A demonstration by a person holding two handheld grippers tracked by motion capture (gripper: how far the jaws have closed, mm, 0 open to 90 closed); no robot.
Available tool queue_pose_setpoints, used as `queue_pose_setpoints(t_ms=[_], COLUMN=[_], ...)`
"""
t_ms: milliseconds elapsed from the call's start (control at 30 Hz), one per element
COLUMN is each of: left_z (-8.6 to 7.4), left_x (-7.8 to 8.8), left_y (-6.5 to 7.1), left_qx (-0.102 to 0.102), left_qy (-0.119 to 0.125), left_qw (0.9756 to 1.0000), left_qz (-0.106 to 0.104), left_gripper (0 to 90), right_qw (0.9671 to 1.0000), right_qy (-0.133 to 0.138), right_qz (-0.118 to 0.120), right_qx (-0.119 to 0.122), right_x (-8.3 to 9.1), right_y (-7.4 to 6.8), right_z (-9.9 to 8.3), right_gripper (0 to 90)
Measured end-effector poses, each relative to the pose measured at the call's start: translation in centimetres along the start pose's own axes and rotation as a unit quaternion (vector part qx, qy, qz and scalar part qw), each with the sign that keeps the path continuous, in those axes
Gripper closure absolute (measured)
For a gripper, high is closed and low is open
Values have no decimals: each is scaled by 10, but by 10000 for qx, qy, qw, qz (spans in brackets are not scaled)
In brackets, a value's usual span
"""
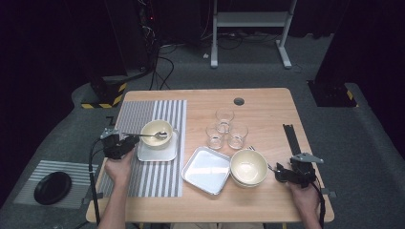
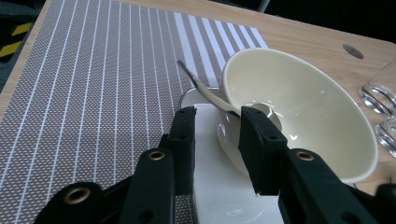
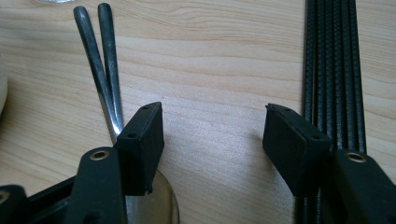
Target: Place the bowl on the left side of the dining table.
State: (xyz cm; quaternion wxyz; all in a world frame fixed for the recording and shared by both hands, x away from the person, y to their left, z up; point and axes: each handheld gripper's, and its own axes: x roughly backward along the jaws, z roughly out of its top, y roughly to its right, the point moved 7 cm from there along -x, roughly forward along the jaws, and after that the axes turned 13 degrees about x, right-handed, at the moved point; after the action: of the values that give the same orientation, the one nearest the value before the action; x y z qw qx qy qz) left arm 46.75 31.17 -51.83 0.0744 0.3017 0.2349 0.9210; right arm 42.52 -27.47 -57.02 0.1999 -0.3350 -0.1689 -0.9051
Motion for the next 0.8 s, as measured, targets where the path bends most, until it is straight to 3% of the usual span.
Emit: queue_pose_setpoints(t_ms=[200,267,300,467,500,567,600,800], left_z=[2,2,4,9,7,7,6,3], left_x=[-3,-4,-6,-7,-8,-8,-8,-7], left_y=[-3,-3,-3,4,3,2,0,-3], left_qx=[28,146,-9,-95,33,79,29,93], left_qy=[13,8,-64,-4,-25,-23,-90,-157], left_qw=[10000,9999,10000,10000,10000,10000,9999,9997], left_qz=[47,18,76,-28,53,34,136,133], left_gripper=[647,642,639,618,611,604,598,568], right_qw=[10000,10000,10000,10000,10000,10000,10000,10000], right_qy=[-1,-2,1,-1,-11,-12,-13,-11], right_qz=[3,-1,2,-3,0,5,6,8], right_qx=[-3,0,-2,-1,-4,-9,-8,-12], right_x=[0,0,0,0,0,0,0,0], right_y=[0,0,0,0,0,0,0,0], right_z=[0,0,0,0,0,0,0,0], right_gripper=[384,383,384,382,382,382,382,382])
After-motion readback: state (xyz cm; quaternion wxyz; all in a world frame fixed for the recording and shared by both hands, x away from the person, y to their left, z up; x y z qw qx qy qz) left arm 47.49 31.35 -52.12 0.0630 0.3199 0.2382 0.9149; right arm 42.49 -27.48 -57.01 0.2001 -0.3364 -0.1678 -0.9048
